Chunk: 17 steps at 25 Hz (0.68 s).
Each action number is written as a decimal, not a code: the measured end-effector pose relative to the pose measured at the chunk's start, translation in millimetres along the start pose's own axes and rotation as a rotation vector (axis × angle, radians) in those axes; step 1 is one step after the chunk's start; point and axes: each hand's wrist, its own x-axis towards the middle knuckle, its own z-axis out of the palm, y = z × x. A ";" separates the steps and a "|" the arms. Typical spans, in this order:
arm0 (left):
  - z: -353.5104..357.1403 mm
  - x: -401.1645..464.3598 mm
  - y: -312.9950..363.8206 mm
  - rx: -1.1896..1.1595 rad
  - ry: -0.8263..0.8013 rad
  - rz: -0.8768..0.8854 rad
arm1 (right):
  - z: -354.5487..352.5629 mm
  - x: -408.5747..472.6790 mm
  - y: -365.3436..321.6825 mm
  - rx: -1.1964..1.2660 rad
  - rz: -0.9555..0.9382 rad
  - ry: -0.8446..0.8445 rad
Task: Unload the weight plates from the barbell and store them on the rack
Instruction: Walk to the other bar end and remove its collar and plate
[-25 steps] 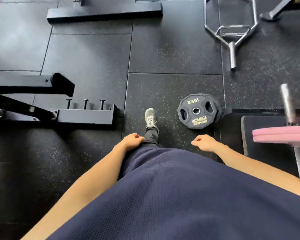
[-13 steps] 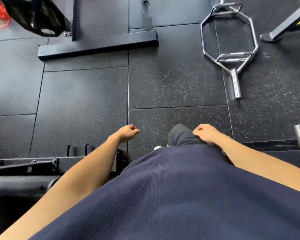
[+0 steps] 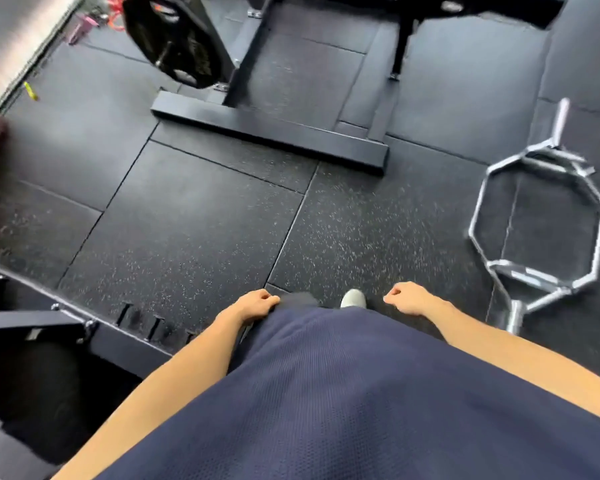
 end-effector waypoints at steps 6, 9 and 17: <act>-64.1 44.6 20.9 -0.361 0.108 -0.167 | -127.8 93.7 -119.6 -0.288 -0.144 -0.085; -105.5 86.5 23.5 -0.390 0.050 -0.184 | -165.7 148.3 -197.8 -0.387 -0.205 -0.110; -330.9 170.6 2.6 -0.618 0.161 -0.221 | -270.8 243.1 -423.9 -0.511 -0.371 -0.041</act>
